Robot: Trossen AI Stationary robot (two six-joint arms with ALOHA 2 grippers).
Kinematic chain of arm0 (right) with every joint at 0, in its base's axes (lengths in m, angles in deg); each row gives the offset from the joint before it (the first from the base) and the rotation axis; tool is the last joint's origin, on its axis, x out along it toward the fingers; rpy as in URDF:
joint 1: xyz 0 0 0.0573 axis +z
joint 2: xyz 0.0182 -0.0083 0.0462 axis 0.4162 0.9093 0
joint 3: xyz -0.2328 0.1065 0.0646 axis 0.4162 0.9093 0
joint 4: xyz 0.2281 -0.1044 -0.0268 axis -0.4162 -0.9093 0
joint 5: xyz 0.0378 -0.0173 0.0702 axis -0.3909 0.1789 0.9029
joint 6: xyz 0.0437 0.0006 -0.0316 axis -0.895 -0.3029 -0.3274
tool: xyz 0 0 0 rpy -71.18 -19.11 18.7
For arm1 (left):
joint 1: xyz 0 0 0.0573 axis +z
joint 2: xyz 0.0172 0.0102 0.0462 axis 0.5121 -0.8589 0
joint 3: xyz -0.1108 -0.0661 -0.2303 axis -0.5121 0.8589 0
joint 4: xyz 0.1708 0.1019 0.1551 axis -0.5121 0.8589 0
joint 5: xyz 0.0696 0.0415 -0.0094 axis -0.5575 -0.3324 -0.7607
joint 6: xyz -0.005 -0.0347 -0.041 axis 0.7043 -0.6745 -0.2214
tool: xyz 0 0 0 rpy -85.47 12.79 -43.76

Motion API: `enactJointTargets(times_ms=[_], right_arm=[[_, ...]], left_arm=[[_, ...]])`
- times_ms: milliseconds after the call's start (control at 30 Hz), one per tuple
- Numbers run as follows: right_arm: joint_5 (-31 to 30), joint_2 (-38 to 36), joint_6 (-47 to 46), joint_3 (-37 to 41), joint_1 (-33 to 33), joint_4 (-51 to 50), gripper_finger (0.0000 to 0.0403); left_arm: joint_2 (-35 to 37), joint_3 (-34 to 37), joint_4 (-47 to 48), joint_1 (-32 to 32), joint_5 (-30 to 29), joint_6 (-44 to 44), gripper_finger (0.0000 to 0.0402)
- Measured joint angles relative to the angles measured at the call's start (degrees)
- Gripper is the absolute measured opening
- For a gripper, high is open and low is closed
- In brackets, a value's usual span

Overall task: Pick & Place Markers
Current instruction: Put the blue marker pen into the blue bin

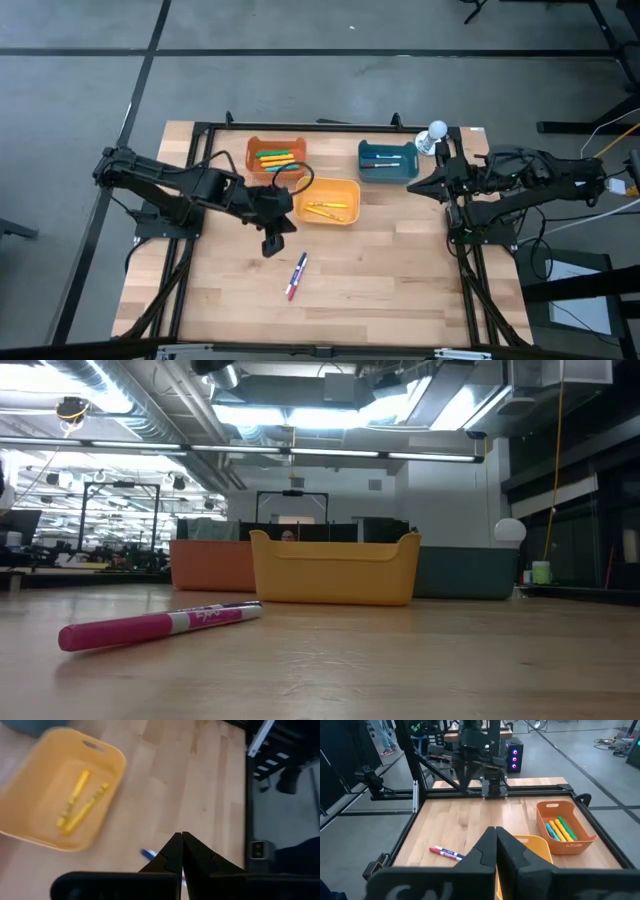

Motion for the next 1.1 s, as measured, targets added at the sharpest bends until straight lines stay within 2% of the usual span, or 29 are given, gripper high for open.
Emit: enactJointTargets(times_ms=[233,633,1100], right_arm=[[0.9,0.1,0.1,0.1,0.0,-0.4,0.0],[1.4,0.1,0.1,0.1,0.0,-0.4,0.0],[1.4,0.1,0.6,0.1,0.0,-0.4,0.0]], left_arm=[[0.0,0.0,0.0,-5.2,-0.7,-10.8,0.0001],[-0.4,0.0,-0.3,-12.1,-8.3,-24.3,0.0002],[-7.3,0.0,0.3,-12.5,-4.9,-37.3,0.0001]])
